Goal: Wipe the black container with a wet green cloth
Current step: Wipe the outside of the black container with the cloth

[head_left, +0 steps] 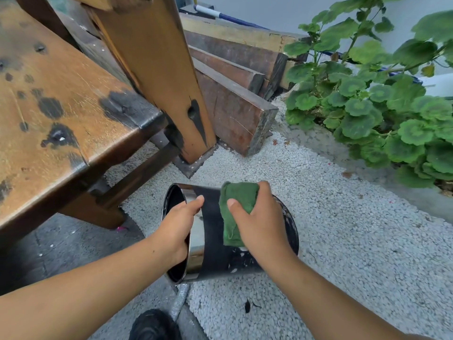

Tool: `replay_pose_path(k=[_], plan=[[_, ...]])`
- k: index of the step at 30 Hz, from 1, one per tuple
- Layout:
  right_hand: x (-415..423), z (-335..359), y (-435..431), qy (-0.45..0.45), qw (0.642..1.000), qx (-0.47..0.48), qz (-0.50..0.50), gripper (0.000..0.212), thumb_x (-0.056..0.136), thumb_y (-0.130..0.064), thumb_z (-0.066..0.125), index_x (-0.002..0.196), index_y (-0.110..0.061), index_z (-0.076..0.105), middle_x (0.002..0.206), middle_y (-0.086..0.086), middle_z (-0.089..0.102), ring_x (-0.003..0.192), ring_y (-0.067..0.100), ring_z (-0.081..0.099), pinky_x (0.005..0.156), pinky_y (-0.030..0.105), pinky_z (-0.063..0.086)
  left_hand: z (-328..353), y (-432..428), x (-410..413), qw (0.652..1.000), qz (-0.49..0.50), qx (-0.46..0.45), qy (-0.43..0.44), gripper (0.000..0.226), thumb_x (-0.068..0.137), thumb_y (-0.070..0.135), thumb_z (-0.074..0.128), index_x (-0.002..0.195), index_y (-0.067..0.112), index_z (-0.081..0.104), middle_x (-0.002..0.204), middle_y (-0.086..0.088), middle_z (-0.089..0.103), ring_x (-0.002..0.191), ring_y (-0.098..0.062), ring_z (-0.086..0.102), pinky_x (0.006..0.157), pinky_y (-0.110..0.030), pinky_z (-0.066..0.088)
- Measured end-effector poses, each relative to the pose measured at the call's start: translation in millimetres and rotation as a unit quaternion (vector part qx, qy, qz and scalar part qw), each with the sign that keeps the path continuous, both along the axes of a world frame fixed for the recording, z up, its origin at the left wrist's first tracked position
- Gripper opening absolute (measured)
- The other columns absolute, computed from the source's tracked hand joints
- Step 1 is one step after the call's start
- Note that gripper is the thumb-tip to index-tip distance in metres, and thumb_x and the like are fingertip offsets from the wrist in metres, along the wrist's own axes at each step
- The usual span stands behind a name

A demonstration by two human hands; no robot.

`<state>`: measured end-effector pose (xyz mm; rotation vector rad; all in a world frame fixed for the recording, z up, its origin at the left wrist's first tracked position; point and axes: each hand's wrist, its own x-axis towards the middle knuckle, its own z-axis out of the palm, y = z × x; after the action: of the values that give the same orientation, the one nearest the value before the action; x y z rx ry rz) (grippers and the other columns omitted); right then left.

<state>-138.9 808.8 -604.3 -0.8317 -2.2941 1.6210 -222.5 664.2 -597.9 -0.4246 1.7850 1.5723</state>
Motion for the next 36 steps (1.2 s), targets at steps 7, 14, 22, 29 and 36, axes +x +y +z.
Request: replay_pose_path(k=[7, 14, 22, 29, 36], plan=[[1.6, 5.8, -28.6, -0.028, 0.996, 0.069, 0.058, 0.040, 0.089, -0.051, 0.065, 0.109, -0.029, 0.038, 0.105, -0.008, 0.059, 0.095, 0.019, 0.063, 0.077, 0.043, 0.056, -3.7, 20.1, 8.1, 0.999, 0.006, 0.033, -0.007, 0.060, 0.102, 0.056, 0.041, 0.118, 0.009, 0.074, 0.112, -0.018, 0.077, 0.104, -0.034, 0.074, 0.089, -0.045, 0.060], [-1.8, -11.5, -22.6, -0.049, 0.990, 0.120, 0.062, 0.048, 0.088, -0.052, 0.066, 0.116, -0.025, 0.038, 0.108, -0.006, 0.058, 0.094, 0.021, 0.063, 0.071, 0.040, 0.054, -1.7, 20.8, 8.2, 1.000, 0.003, -0.007, 0.020, 0.050, 0.097, 0.062, 0.047, 0.128, 0.025, 0.063, 0.118, 0.017, 0.075, 0.108, 0.003, 0.069, 0.088, -0.020, 0.057], [-7.0, -44.3, 15.0, -0.101, 0.984, 0.147, 0.023, 0.038, 0.090, -0.046, 0.066, 0.100, -0.027, 0.035, 0.092, -0.007, 0.056, 0.076, 0.018, 0.061, 0.060, 0.040, 0.053, -11.8, 2.7, -1.5, 0.999, 0.027, 0.005, 0.038, 0.066, 0.089, 0.057, 0.066, 0.143, 0.022, 0.052, 0.150, 0.008, 0.051, 0.145, -0.021, 0.039, 0.122, -0.050, 0.024], [-10.4, -68.9, 49.5, -0.169, 0.973, 0.155, 0.001, 0.036, 0.092, -0.041, 0.067, 0.105, -0.022, 0.039, 0.086, -0.005, 0.058, 0.072, 0.019, 0.061, 0.057, 0.034, 0.047, -14.4, -3.1, -3.1, 1.000, 0.005, 0.026, 0.014, 0.054, 0.095, 0.050, 0.061, 0.140, 0.020, 0.058, 0.147, 0.000, 0.058, 0.144, -0.028, 0.043, 0.121, -0.055, 0.027], [-1.8, -84.5, 68.8, -0.214, 0.961, 0.175, -0.022, 0.036, 0.095, -0.039, 0.064, 0.108, -0.017, 0.039, 0.094, 0.003, 0.059, 0.078, 0.027, 0.061, 0.061, 0.036, 0.047, -16.4, -6.3, -3.7, 0.999, -0.012, -0.019, 0.038, 0.046, 0.097, 0.053, 0.055, 0.135, 0.027, 0.057, 0.132, 0.020, 0.055, 0.140, -0.008, 0.034, 0.109, -0.034, 0.021]])
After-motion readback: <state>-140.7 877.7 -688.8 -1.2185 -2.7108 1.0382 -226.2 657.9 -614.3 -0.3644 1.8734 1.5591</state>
